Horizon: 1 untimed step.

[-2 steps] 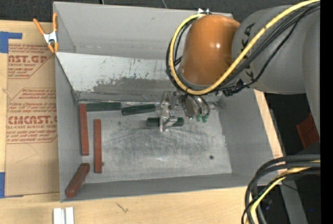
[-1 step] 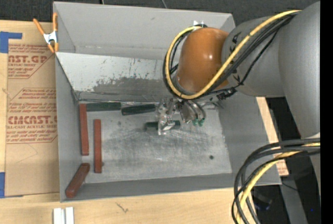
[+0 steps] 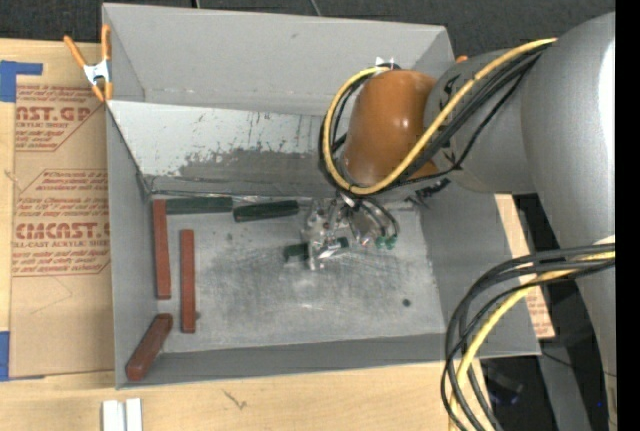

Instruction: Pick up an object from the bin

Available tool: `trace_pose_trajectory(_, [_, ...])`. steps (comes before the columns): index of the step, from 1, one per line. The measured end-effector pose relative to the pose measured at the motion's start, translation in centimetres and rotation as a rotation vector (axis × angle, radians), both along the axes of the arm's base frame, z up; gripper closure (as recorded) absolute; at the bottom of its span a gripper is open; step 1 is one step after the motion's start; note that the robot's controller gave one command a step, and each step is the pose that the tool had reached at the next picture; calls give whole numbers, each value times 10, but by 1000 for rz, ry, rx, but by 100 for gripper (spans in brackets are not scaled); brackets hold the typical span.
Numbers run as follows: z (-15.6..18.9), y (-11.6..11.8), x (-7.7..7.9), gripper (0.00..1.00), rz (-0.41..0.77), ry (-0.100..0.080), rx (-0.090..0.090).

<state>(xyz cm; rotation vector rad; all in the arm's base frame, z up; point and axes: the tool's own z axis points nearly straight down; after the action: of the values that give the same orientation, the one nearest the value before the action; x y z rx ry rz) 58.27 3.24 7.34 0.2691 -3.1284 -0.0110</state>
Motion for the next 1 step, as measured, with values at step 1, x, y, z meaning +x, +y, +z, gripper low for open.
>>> trace_pose_trajectory(1, [88,26,4,100,-55,-4,-6])
